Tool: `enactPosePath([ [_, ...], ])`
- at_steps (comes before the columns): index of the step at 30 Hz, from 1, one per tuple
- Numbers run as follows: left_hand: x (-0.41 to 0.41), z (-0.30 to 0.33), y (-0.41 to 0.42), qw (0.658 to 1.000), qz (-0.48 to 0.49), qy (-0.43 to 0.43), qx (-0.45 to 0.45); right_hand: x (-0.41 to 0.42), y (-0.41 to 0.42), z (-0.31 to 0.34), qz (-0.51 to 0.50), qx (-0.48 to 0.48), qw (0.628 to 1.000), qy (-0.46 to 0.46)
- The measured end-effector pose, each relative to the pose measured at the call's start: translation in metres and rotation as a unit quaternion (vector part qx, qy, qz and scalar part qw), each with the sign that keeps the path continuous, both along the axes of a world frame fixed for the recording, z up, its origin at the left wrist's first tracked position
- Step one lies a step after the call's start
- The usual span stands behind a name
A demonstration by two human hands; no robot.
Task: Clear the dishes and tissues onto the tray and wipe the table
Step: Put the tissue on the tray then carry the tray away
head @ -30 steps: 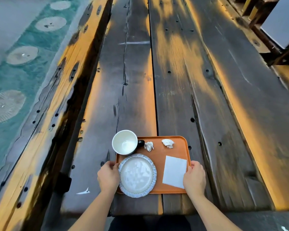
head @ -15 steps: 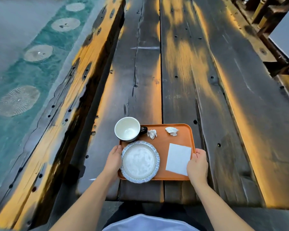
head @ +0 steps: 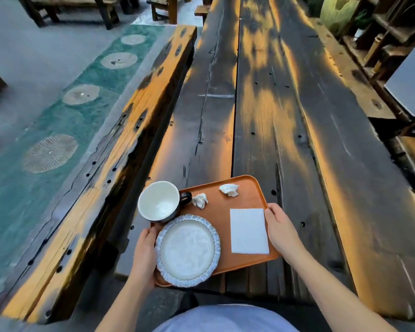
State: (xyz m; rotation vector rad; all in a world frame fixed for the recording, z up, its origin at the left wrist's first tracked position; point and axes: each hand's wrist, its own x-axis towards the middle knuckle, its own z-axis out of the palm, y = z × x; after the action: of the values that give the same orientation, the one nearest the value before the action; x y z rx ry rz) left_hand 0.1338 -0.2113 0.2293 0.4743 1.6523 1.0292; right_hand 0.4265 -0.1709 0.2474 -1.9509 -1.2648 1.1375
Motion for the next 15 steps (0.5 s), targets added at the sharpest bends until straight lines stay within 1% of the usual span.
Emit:
enactPosePath([
  [2,0.009,0.008,-0.021,0.999,0.033,0.027,0.0,0.003,-0.001,0.001,0.028,-0.003,1.0,0.007],
  [8,0.028,0.021,-0.081,0.986,0.151,0.069,-0.014,-0.002,-0.003,0.005,0.13,-0.007,0.991,0.022],
  [12,0.024,0.03,-0.128,0.965,0.247,0.081,-0.025,-0.03,-0.01,0.004,0.214,-0.015,0.976,0.03],
  [15,0.014,0.044,-0.17,0.944,0.315,0.092,-0.03,-0.064,-0.02,-0.001,0.29,-0.018,0.957,0.024],
])
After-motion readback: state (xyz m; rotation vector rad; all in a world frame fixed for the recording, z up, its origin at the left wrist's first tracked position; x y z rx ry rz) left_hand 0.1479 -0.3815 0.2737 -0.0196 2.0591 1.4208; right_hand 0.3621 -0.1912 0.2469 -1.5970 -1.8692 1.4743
